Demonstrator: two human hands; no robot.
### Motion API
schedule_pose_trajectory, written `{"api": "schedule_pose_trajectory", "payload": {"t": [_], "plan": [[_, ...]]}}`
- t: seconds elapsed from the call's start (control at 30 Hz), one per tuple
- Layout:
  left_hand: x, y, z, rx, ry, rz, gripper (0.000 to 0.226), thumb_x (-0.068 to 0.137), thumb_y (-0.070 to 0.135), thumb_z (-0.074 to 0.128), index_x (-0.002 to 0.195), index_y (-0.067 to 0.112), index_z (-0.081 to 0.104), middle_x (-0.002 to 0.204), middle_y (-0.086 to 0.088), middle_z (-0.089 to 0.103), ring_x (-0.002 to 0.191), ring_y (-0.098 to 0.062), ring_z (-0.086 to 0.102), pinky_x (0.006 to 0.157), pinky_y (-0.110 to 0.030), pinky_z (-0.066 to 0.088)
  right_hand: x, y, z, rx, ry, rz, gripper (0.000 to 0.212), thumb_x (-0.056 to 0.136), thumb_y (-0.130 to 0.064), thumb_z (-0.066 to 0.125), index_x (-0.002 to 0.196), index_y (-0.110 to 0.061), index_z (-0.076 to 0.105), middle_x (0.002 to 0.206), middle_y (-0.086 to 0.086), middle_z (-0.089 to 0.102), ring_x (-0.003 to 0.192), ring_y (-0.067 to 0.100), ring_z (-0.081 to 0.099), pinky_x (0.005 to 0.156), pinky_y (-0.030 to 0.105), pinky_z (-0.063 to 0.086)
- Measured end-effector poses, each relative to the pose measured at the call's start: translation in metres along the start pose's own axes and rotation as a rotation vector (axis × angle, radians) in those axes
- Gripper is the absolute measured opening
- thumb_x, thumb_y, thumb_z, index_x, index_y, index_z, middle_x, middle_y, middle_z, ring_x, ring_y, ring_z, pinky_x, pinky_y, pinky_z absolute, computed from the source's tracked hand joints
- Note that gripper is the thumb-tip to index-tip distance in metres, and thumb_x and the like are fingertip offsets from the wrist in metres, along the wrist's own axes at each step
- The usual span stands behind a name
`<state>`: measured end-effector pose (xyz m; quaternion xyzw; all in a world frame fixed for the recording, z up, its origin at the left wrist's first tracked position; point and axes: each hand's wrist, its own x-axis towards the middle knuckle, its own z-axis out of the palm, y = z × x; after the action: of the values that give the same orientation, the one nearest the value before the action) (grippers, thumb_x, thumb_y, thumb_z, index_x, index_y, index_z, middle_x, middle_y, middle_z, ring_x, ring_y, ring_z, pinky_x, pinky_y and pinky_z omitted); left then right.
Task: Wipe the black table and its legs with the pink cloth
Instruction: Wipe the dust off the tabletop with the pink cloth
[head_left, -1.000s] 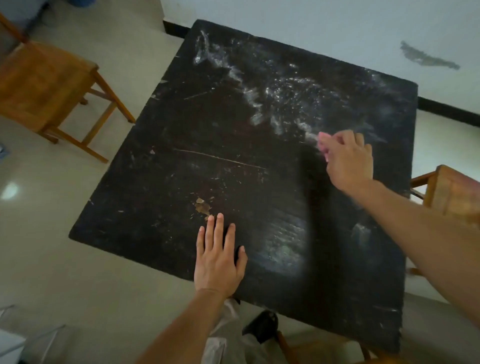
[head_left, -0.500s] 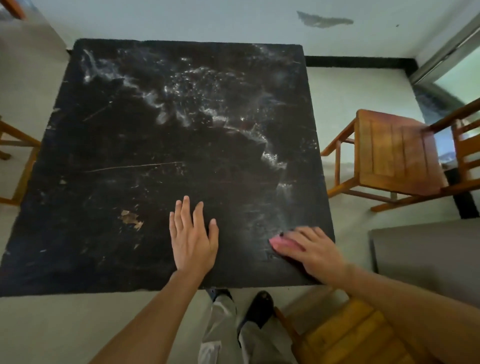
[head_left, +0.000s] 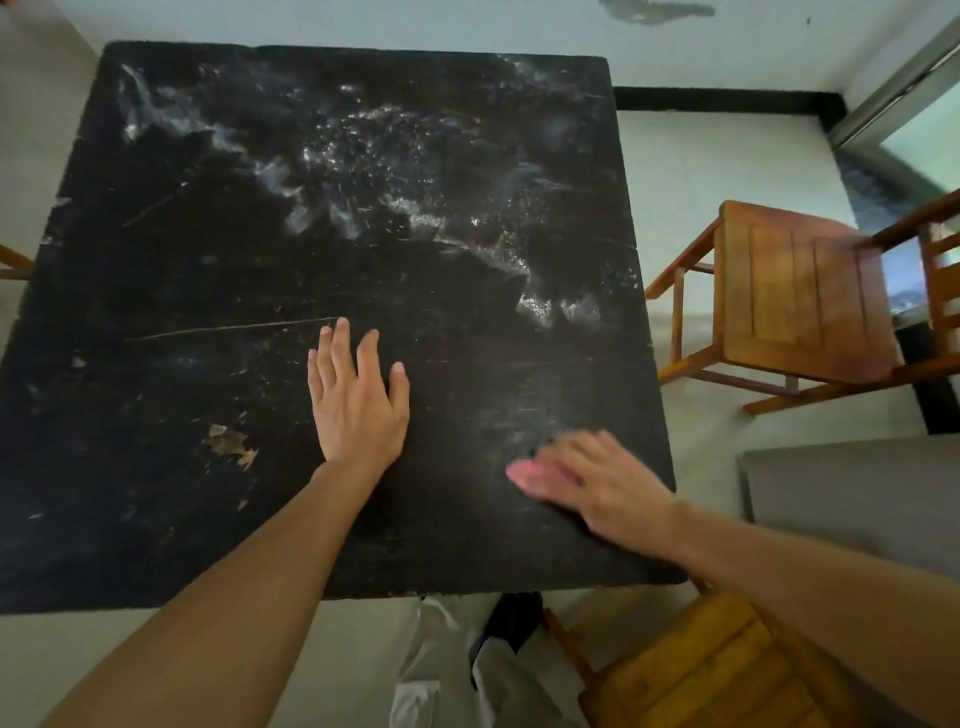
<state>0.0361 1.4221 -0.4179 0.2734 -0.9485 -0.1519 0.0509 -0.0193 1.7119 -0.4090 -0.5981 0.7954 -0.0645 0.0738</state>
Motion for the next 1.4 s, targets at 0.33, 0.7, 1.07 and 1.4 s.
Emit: {"api": "schedule_pose_trajectory", "payload": {"t": [0.33,0.7,1.07,1.4], "plan": [[0.072,-0.024,-0.003,-0.017,0.014,-0.089,0.048,0.099,0.032,0.041,0.140,0.008,0.036,0.155,-0.020,0.021,0.145,-0.036,0.012,0.119,-0.049,0.010,0.092,0.062,-0.053,0.243,0.358,0.839,0.032,0.099,-0.025,0.049,0.131,-0.025,0.055,0.116,0.002,0.050,0.098,0.015,0.049,0.077,0.027,0.046],[0.095,-0.039,-0.001,0.015,-0.066,-0.233,0.056,0.098,0.038,0.038,0.144,0.007,0.029,0.158,-0.018,0.013,0.147,-0.032,0.002,0.120,-0.047,0.005,0.140,0.084,-0.041,0.144,0.325,1.695,0.032,0.087,-0.011,0.063,0.116,-0.014,0.050,0.116,0.010,0.043,0.094,0.019,0.041,0.074,0.030,0.040],[0.099,-0.041,-0.003,0.022,-0.108,-0.236,0.057,0.097,0.035,0.042,0.145,0.006,0.029,0.158,-0.019,0.012,0.147,-0.033,0.002,0.119,-0.048,0.004,0.120,0.077,-0.052,0.268,0.433,1.743,0.036,0.090,-0.010,0.058,0.126,-0.014,0.055,0.122,0.012,0.048,0.113,0.028,0.049,0.100,0.045,0.043],[0.099,-0.044,0.002,0.049,-0.102,-0.224,0.057,0.096,0.035,0.043,0.144,0.008,0.029,0.157,-0.019,0.014,0.147,-0.033,0.003,0.119,-0.050,0.006,0.286,0.076,-0.052,0.337,0.381,1.215,0.031,0.093,-0.013,0.054,0.123,-0.022,0.058,0.120,0.008,0.052,0.110,0.026,0.047,0.097,0.037,0.036]]}}
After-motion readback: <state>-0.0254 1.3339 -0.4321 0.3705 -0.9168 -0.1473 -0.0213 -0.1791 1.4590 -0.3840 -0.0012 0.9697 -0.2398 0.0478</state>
